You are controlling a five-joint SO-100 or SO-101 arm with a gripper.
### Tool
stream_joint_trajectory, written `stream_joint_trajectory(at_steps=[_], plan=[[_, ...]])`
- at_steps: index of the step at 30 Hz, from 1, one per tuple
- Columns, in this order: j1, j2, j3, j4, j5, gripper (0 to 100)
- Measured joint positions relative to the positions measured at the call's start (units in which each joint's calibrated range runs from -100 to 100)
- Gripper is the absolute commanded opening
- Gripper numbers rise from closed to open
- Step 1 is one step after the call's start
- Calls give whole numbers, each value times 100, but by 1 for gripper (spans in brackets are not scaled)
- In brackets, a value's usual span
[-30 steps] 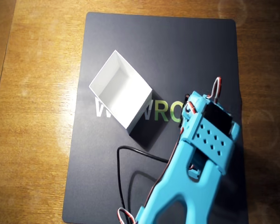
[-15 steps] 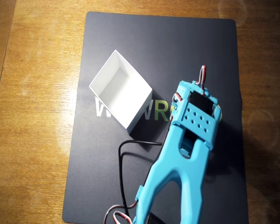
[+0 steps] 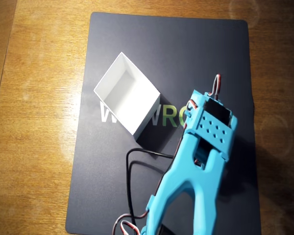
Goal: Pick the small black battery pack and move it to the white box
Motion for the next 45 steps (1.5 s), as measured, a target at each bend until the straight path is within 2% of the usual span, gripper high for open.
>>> stream_joint_trajectory(at_steps=[18, 26, 45], plan=[[12, 517, 0, -9, 0, 20], [12, 542, 0, -602, 0, 20], [37, 831, -100, -602, 0, 20]])
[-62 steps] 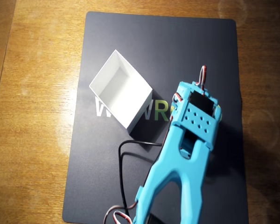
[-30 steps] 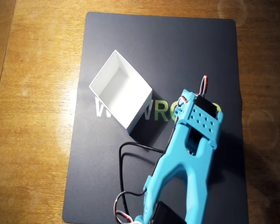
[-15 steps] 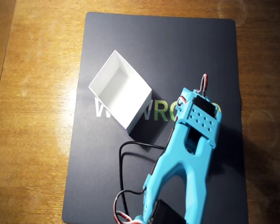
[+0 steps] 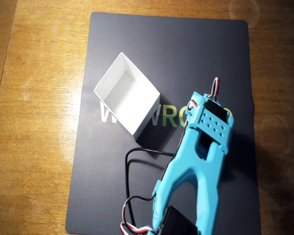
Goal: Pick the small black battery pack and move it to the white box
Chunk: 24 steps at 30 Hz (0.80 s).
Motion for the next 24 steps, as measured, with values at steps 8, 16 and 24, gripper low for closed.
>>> stream_joint_trajectory(at_steps=[8, 16, 24], plan=[[0, 8, 27, -9, 0, 19], [0, -17, 127, -52, -11, 19], [0, -17, 127, -52, -11, 15]])
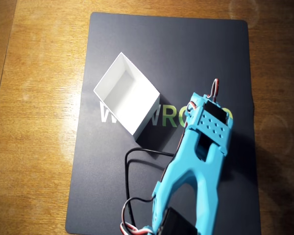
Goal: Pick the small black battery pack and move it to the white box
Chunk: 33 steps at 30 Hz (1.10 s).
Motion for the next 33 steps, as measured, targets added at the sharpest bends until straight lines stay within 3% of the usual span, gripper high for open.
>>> stream_joint_trajectory(at_steps=[14, 33], plan=[[-49, -25, 0, 698, -5, 15], [-37, -25, -9, 375, 0, 15]])
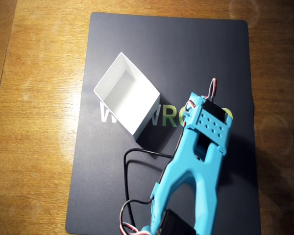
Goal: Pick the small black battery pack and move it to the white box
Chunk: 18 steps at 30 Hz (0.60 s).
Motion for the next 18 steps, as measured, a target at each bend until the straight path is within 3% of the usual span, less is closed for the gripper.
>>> stream_joint_trajectory(at_steps=[18], plan=[[-12, 0, 0, -35, -231, 8]])
